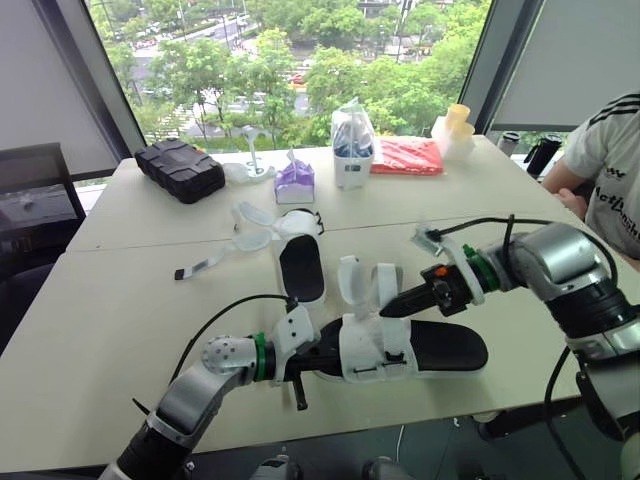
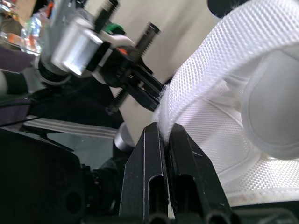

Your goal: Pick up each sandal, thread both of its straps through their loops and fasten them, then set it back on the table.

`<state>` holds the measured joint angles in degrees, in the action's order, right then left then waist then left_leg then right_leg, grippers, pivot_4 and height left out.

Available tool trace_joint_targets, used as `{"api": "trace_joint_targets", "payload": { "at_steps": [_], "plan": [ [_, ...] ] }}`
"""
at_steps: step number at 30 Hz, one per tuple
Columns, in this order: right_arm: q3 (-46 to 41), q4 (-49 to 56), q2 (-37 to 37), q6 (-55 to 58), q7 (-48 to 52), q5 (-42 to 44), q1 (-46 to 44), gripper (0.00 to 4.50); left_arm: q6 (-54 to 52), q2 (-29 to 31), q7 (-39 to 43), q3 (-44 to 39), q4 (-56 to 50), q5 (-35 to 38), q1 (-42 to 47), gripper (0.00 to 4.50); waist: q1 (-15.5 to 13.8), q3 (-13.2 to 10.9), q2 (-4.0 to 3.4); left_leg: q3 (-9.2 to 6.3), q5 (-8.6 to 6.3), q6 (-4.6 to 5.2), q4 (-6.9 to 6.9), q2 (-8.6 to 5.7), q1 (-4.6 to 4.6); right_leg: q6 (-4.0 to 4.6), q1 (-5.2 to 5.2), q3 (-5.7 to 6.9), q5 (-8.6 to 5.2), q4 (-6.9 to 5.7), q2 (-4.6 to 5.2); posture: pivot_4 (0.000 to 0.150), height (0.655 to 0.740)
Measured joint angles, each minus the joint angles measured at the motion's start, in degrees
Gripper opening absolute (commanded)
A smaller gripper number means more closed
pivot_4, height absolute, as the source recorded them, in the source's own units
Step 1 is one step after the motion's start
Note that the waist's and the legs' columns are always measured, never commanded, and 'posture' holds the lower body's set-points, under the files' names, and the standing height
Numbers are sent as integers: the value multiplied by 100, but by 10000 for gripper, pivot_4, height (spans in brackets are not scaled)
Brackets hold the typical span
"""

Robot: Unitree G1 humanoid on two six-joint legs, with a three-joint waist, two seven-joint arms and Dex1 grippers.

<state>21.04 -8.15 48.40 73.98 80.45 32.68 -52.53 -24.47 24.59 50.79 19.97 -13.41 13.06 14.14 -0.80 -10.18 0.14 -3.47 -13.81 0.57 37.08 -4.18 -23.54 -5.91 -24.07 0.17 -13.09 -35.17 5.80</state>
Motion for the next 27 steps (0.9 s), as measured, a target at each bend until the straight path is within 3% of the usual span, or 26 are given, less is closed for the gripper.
{"api": "trace_joint_targets", "payload": {
  "at_steps": [15,27],
  "plan": [
    [229,-45,-26,-967,-135,-518,245,862,-24,2,-20,6,-7,0,-4,0,1,0,0,0,0,0,0,0,0,-6,0,0,3,0,-2,1500,7400],
    [-47,609,37,-838,-268,-416,437,862,-20,1,-36,19,-14,0,-13,0,2,0,0,0,0,0,-1,2,0,-4,-1,0,2,0,-2,1500,7400]
  ]
}}
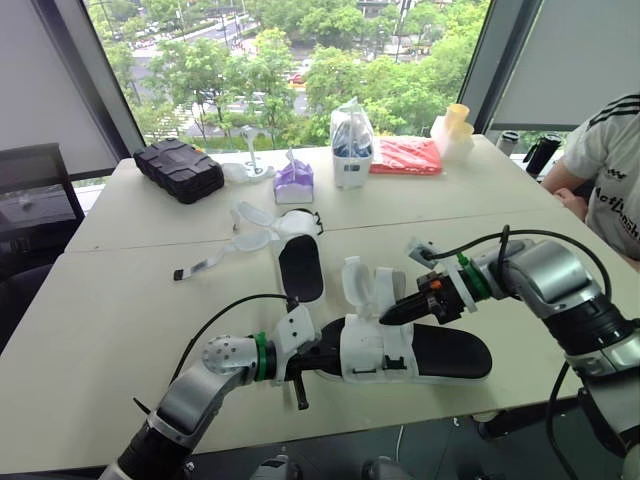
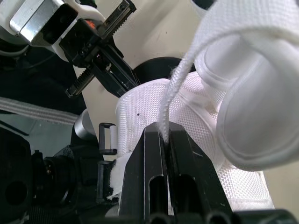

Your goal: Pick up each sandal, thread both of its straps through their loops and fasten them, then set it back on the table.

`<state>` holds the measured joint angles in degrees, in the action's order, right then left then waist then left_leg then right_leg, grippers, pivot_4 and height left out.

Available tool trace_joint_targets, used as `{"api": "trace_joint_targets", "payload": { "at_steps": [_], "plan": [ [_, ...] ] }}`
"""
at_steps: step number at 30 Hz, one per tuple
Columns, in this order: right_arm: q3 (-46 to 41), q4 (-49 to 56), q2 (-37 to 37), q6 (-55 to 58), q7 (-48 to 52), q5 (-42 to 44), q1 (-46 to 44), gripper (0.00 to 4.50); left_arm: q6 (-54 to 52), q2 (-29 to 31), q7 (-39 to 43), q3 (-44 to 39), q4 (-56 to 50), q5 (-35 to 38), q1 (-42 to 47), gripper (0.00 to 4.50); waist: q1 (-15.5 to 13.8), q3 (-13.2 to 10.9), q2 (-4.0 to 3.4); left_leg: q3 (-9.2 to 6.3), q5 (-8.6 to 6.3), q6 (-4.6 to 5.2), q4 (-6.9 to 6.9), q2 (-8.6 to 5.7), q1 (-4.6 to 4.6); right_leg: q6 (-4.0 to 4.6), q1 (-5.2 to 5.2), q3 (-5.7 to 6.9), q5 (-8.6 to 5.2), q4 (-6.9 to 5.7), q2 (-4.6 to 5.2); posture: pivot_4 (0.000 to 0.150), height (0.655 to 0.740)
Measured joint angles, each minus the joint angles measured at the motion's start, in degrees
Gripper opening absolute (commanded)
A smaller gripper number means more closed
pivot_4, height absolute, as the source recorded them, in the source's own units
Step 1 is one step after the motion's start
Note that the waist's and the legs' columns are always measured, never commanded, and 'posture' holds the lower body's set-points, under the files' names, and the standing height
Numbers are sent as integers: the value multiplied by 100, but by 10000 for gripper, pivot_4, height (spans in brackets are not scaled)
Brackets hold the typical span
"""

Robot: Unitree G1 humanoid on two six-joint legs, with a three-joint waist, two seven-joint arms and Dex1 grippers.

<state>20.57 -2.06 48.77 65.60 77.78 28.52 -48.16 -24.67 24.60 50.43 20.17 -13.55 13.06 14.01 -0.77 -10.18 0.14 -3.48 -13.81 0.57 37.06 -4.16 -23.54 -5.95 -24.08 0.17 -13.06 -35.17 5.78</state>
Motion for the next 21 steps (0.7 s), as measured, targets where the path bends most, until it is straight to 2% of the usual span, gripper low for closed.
{"api": "trace_joint_targets", "payload": {
  "at_steps": [10,21],
  "plan": [
    [-210,764,350,-64,-13,212,258,862,21,-8,2,12,2,0,9,0,-4,0,0,0,0,0,0,0,0,0,1,0,-1,2,0,1500,7400],
    [-119,1555,521,-317,-112,239,1067,862,24,-17,-18,6,21,-1,17,0,-2,0,1,0,0,0,4,1,0,7,4,0,-5,1,0,1500,7400]
  ]
}}
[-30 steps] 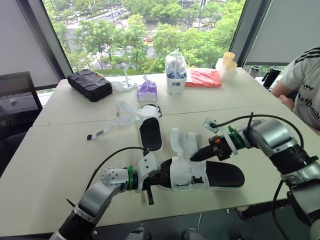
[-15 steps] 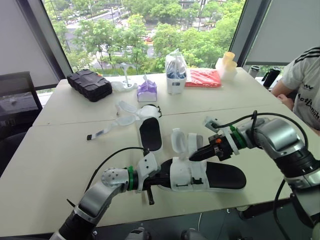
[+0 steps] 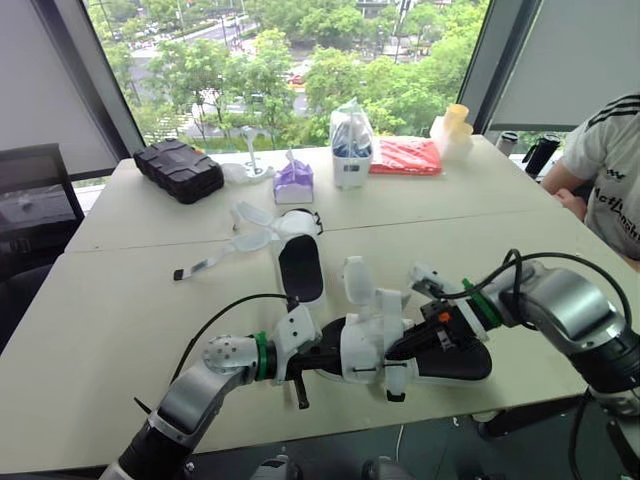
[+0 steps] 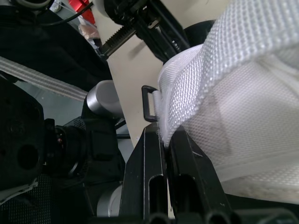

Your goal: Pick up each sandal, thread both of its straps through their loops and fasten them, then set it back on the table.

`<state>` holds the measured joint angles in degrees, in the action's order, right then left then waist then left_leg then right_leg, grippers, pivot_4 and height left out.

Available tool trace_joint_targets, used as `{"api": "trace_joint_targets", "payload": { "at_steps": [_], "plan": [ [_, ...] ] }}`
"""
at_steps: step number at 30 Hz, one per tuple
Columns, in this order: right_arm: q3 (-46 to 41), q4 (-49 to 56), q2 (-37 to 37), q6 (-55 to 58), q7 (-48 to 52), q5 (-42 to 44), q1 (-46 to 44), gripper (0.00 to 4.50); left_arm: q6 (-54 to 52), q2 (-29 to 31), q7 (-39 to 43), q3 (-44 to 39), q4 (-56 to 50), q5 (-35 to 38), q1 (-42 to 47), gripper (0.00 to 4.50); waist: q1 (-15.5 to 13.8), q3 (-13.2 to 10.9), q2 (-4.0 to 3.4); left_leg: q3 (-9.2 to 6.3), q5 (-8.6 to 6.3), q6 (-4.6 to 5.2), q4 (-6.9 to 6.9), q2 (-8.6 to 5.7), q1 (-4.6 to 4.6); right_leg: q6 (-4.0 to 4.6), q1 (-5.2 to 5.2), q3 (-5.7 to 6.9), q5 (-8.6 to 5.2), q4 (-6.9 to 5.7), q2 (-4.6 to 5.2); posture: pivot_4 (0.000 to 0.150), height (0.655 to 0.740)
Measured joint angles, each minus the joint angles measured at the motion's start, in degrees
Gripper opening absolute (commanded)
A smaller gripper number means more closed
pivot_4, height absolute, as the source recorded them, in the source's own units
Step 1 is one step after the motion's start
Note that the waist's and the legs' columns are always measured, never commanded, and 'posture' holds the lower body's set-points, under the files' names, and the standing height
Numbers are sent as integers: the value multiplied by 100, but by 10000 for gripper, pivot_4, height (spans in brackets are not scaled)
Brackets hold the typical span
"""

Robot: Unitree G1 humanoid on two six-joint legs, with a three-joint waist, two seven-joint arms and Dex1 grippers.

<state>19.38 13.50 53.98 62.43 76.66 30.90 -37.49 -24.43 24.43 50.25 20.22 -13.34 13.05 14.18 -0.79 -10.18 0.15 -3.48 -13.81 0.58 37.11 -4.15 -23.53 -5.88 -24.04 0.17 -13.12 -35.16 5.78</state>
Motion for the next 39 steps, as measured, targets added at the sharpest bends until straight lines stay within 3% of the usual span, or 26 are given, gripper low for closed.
{"api": "trace_joint_targets", "payload": {
  "at_steps": [3,10,11,17,23,28,39],
  "plan": [
    [-8,63,30,-94,-50,-4,83,8905,0,-12,-9,4,12,1,0,0,-2,0,0,0,0,0,-1,0,0,-1,0,0,0,0,0,1500,7400],
    [-292,427,519,-146,147,259,142,42678,9,-19,-12,11,28,0,3,0,-4,-1,0,0,0,0,2,0,0,0,2,0,0,0,0,1500,7400],
    [-405,503,648,-126,187,333,144,43903,9,-17,-9,10,28,0,0,0,-4,-1,0,0,0,0,1,1,0,0,2,0,0,1,0,1500,7400],
    [-1061,871,1558,344,424,893,578,43903,19,-12,5,19,49,1,7,0,-12,-1,1,0,-1,0,-2,3,-2,1,1,1,-2,6,1,1500,7400],
    [-1855,1268,1716,756,170,1543,1969,43903,101,0,46,23,105,-1,17,0,-11,0,1,-1,-1,0,-1,4,-1,2,4,-2,-3,6,4,1500,7400],
    [-1865,1375,1131,728,-524,1540,2581,43903,116,1,63,24,131,-1,35,0,-12,2,3,1,0,0,1,4,0,1,5,-3,-3,6,5,1500,7400],
    [-1491,1155,61,915,-1559,1562,2286,43903,114,13,138,47,192,-4,130,0,-10,1,5,0,0,2,3,4,1,1,8,0,-3,6,2,1500,7400]
  ]
}}
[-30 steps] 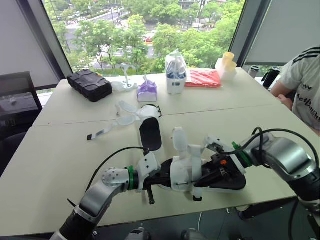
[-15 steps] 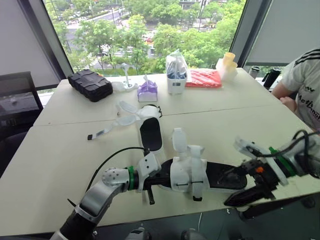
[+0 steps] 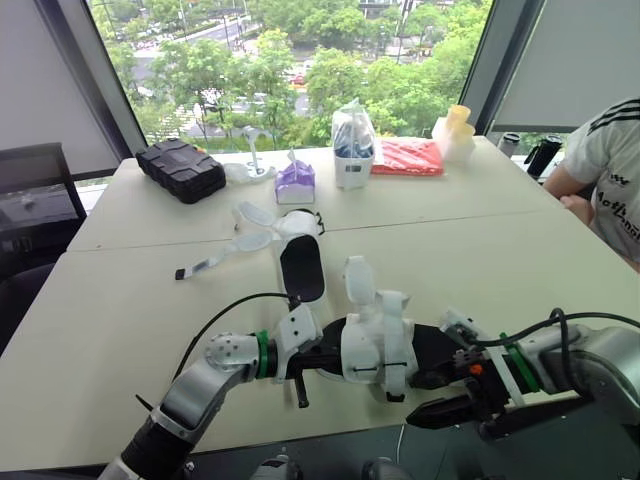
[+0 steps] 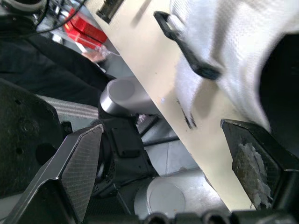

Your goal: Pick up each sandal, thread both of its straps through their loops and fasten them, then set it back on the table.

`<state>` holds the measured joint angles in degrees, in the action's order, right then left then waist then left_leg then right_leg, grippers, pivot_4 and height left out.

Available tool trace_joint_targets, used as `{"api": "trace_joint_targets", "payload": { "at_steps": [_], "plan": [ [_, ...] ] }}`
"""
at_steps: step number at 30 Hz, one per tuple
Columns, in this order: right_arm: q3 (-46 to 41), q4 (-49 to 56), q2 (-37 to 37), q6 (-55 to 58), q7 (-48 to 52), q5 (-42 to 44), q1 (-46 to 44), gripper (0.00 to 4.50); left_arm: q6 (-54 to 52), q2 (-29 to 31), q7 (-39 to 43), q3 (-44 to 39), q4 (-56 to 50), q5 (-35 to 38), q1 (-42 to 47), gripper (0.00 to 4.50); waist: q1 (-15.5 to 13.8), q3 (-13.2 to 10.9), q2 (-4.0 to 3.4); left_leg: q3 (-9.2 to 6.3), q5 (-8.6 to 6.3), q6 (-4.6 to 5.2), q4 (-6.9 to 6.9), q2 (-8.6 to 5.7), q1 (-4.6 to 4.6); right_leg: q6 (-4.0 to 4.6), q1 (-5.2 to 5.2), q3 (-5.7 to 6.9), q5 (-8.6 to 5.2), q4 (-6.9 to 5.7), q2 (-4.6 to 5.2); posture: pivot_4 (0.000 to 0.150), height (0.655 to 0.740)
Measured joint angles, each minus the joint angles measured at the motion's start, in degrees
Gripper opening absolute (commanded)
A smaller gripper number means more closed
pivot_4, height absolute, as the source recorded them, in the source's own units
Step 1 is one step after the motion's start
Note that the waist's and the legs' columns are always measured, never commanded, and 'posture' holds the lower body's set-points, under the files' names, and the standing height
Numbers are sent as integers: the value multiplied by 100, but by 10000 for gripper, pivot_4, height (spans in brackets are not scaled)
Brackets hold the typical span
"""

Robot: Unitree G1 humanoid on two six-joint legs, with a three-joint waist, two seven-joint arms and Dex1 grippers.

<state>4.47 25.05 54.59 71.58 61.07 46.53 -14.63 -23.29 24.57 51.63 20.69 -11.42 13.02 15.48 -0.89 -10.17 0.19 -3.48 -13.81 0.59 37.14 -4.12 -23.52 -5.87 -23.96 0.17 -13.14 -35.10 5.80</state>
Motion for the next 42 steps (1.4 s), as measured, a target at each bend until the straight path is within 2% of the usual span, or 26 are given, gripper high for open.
{"api": "trace_joint_targets", "payload": {
  "at_steps": [3,6,13,17,26,36,42],
  "plan": [
    [50,3,-244,181,-202,121,-70,43903,-14,2,0,0,-3,0,-2,0,2,0,0,0,0,0,1,0,0,0,0,0,0,0,0,1500,7400],
    [59,1,-457,306,-410,205,-130,36024,-26,4,-3,-1,-9,0,-4,0,2,0,0,0,0,0,1,0,0,0,0,0,0,0,-1,1500,7400],
    [60,-50,-684,438,-775,247,-220,308,-114,0,-55,6,-83,4,-18,0,3,0,0,0,0,0,0,0,0,0,0,0,0,0,-2,1500,7400],
    [175,-38,-551,493,-745,260,-207,308,-144,-4,-80,6,-110,9,-28,0,4,0,0,0,0,0,0,0,1,0,0,2,0,0,-2,1500,7400],
    [1049,570,770,-93,164,54,646,308,-289,48,-122,-7,-334,13,-167,0,8,0,0,1,-2,3,-3,0,0,-6,0,4,-5,2,-1,1500,7400],
    [1335,586,1084,-849,682,-322,1034,308,-525,118,-110,35,-624,107,-310,0,-2,0,0,0,-3,3,-4,0,2,-12,3,4,-9,3,1,1500,7400],
    [1096,824,1306,-1194,789,-428,1147,308,-540,146,-96,54,-619,126,-297,0,0,-1,1,0,-4,2,-3,0,2,-12,5,3,-9,4,2,1500,7400]
  ]
}}
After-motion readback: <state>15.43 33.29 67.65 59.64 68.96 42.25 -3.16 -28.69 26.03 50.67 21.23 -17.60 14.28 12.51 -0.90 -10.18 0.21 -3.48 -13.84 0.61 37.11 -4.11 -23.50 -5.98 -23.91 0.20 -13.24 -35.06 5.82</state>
